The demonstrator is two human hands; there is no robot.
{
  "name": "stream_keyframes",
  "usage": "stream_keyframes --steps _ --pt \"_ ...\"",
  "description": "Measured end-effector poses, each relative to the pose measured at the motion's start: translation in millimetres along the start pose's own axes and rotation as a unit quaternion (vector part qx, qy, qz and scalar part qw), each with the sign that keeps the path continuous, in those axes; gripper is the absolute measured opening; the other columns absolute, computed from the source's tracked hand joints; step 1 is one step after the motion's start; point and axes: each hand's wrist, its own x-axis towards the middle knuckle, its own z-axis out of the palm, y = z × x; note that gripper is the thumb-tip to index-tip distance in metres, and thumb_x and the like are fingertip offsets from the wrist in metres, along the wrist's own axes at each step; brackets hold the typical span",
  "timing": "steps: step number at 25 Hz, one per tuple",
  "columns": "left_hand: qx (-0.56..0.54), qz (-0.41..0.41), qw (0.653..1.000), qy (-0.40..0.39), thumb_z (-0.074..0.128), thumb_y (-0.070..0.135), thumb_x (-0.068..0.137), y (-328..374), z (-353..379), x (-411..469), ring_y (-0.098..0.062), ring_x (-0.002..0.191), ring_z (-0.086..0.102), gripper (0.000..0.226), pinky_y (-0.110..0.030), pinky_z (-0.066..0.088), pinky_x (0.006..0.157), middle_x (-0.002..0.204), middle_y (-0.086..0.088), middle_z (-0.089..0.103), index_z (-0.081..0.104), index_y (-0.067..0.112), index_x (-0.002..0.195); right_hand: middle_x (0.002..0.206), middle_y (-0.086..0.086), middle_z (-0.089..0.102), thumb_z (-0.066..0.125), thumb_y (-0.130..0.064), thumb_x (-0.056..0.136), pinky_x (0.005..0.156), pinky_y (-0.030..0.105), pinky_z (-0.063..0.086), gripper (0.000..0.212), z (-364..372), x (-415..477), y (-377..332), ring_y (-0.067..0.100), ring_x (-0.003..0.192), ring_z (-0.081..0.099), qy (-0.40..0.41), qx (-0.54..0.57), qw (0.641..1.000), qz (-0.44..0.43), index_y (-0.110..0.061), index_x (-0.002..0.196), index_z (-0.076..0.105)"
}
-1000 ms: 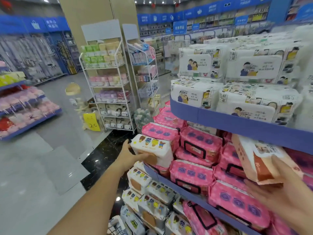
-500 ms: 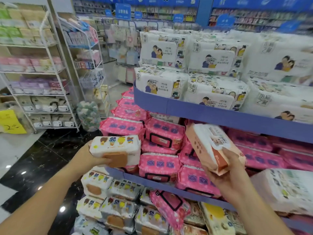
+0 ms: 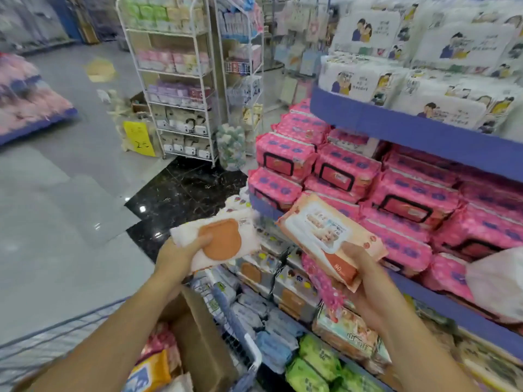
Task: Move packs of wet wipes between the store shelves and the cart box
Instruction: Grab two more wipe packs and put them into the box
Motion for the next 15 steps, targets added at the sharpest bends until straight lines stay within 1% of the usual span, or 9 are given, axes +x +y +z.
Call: stream_keyframes --steps 1,3,4,5,7,9,11,13,15 --pt "-0.001 -0.011 1.0 0.025 0.093 0.037 0.065 -11.0 -21.3 -16.0 -0.023 0.096 0.076 0.052 -0.044 0.061 0.087 0.105 -0.001 0.079 0.072 0.024 0.11 0.111 0.005 0.075 0.065 -0.022 0.092 0.055 0.03 0.06 0.031 8.1 -1.1 13.5 0.014 0.078 0.074 -0.006 -0.017 1.0 0.012 -0.017 0.123 0.062" --pt "0.007 -0.034 0.995 0.096 0.094 0.044 0.049 -35.2 -69.2 -44.8 -0.023 0.094 0.077 0.073 -0.044 0.062 0.084 0.106 -0.004 0.079 0.071 0.019 0.114 0.108 0.003 0.078 0.064 -0.023 0.094 0.063 0.033 0.062 0.024 27.5 -4.5 46.8 0.014 0.08 0.074 -0.033 -0.055 0.997 0.041 -0.019 0.118 0.064" --pt "0.007 -0.04 0.992 0.12 0.094 0.045 0.045 -44.8 -92.0 -59.5 -0.023 0.094 0.077 0.08 -0.044 0.063 0.084 0.107 -0.005 0.079 0.07 0.016 0.116 0.104 0.0 0.079 0.065 -0.024 0.094 0.067 0.033 0.062 0.022 36.7 -7.5 65.3 0.012 0.079 0.074 -0.044 -0.075 0.995 0.054 -0.02 0.115 0.065" --pt "0.006 -0.049 0.989 0.138 0.095 0.042 0.045 -56.5 -115.9 -72.0 -0.024 0.094 0.077 0.081 -0.045 0.063 0.085 0.107 -0.007 0.079 0.07 0.014 0.117 0.1 -0.003 0.079 0.066 -0.025 0.093 0.071 0.033 0.06 0.021 45.3 -12.7 81.8 0.009 0.076 0.074 -0.055 -0.096 0.992 0.066 -0.022 0.114 0.066" --pt "-0.001 -0.081 0.98 0.181 0.096 0.033 0.052 -77.9 -160.9 -97.4 -0.025 0.092 0.077 0.07 -0.046 0.063 0.084 0.106 -0.01 0.079 0.071 0.011 0.114 0.092 -0.009 0.079 0.067 -0.025 0.092 0.077 0.033 0.054 0.018 61.8 -19.6 117.1 0.004 0.072 0.073 -0.078 -0.145 0.982 0.089 -0.026 0.11 0.067" --pt "0.012 -0.117 0.966 0.229 0.094 0.025 0.066 -97.9 -203.8 -122.0 -0.023 0.086 0.076 0.046 -0.042 0.064 0.077 0.099 -0.008 0.077 0.07 0.013 0.103 0.086 -0.01 0.079 0.067 -0.02 0.092 0.066 0.026 0.054 0.013 79.3 -25.1 153.1 0.002 0.067 0.072 -0.096 -0.19 0.972 0.102 -0.025 0.105 0.067" --pt "0.033 -0.137 0.955 0.263 0.09 0.023 0.075 -120.8 -241.4 -138.9 -0.02 0.087 0.072 0.029 -0.037 0.062 0.076 0.092 0.002 0.073 0.067 0.02 0.093 0.083 -0.009 0.079 0.068 -0.015 0.092 0.054 0.019 0.054 0.014 91.6 -28.1 186.2 0.003 0.065 0.072 -0.102 -0.235 0.96 0.115 -0.02 0.104 0.067" --pt "0.064 -0.164 0.944 0.278 0.09 0.023 0.076 -149.7 -277.3 -149.8 -0.02 0.086 0.071 0.025 -0.035 0.058 0.073 0.086 0.006 0.071 0.068 0.023 0.087 0.087 -0.004 0.079 0.07 -0.017 0.09 0.059 0.023 0.054 0.02 106.5 -31.1 221.7 0.01 0.071 0.074 -0.112 -0.291 0.942 0.126 -0.015 0.11 0.068" --pt "0.083 -0.203 0.933 0.284 0.091 0.02 0.074 -182.5 -310.0 -156.8 -0.021 0.086 0.071 0.025 -0.033 0.056 0.07 0.084 0.005 0.07 0.068 0.021 0.084 0.091 -0.001 0.078 0.073 -0.018 0.088 0.066 0.028 0.051 0.029 126.9 -28.4 260.2 0.013 0.074 0.074 -0.125 -0.345 0.922 0.121 -0.012 0.115 0.068"
